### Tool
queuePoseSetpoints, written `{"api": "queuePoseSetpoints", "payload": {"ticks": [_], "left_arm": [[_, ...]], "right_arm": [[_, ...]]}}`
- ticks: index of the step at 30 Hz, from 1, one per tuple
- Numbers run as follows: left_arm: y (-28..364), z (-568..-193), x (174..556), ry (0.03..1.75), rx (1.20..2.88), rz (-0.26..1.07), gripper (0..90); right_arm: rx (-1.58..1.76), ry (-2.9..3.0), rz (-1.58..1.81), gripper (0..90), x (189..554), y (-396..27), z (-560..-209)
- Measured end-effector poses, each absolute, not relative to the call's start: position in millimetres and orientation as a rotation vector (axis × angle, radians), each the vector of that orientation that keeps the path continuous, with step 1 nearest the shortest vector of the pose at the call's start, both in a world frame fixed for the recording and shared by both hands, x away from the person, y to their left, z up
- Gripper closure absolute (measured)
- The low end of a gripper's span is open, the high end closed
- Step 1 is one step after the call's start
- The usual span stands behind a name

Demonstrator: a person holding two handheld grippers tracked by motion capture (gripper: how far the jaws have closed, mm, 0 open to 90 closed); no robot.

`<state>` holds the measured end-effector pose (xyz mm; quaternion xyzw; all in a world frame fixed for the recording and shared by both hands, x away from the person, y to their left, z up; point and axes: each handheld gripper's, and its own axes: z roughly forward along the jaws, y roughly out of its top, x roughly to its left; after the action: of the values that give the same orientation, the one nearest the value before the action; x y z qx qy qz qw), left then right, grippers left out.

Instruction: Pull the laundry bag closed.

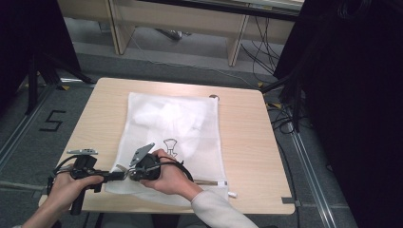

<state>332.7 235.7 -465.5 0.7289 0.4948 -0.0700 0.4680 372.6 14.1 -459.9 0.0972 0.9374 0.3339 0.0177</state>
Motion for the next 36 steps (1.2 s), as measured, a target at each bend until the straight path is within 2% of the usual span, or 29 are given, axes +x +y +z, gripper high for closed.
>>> {"api": "queuePoseSetpoints", "payload": {"ticks": [36], "left_arm": [[238,-466,334,1.226,1.785,-0.144,86.8]], "right_arm": [[0.305,2.925,0.975,82.9,371,-13,-473]]}}
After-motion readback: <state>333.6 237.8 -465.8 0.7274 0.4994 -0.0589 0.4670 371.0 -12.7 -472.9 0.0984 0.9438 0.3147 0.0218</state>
